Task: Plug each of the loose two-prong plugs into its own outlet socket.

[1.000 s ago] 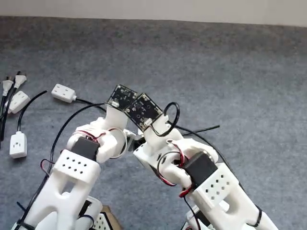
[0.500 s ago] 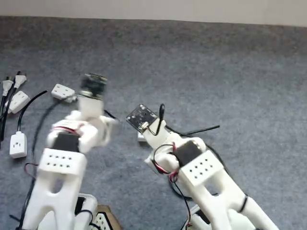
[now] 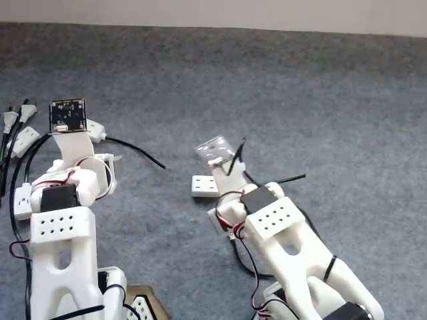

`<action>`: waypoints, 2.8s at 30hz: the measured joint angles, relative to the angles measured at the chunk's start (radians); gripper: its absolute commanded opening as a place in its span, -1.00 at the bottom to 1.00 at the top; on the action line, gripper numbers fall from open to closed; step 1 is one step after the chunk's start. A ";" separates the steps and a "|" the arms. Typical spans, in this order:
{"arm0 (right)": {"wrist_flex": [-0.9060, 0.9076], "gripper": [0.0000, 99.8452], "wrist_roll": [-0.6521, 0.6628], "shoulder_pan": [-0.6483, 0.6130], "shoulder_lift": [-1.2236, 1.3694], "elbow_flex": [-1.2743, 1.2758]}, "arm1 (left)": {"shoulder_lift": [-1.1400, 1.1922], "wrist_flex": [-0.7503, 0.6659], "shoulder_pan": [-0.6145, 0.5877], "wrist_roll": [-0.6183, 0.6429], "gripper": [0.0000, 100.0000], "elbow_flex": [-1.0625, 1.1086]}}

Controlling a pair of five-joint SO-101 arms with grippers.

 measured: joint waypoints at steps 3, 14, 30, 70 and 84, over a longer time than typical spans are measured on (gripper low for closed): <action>-0.005 -0.77 0.005 0.012 0.002 0.063 | 0.000 -0.002 0.000 0.000 -0.52 0.000; -0.006 -0.75 0.014 0.032 0.000 0.101 | 0.000 -0.002 0.000 0.000 -0.52 0.000; -0.192 -0.61 0.048 -0.123 -0.005 0.206 | 0.000 -0.002 0.000 0.000 -0.52 0.003; -0.356 -0.78 0.009 -0.021 0.000 0.250 | 0.000 -0.002 0.000 0.000 -0.52 0.003; -0.373 -0.78 0.003 -0.080 0.000 0.250 | 0.000 -0.002 0.009 0.000 -0.52 0.012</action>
